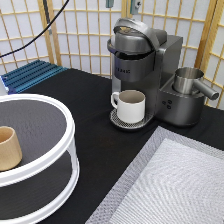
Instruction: Make coffee
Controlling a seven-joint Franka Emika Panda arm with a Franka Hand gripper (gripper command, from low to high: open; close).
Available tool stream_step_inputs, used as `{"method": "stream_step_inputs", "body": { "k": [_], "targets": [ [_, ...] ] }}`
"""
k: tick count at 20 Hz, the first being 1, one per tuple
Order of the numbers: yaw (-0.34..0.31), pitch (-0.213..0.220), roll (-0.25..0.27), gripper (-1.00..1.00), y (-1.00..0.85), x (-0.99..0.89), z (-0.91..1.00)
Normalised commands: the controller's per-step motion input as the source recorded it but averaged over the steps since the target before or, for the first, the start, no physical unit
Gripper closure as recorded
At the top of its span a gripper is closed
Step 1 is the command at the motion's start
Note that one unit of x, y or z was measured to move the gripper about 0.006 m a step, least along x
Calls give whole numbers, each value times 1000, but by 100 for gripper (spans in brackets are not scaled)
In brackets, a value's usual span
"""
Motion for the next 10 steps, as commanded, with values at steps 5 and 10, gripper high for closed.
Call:
{"method": "stream_step_inputs", "body": {
  "k": [5,10],
  "targets": [
    [-12,42,-121,-100,219,621,-74],
    [0,27,-113,-100,260,531,-344]
  ]
}}
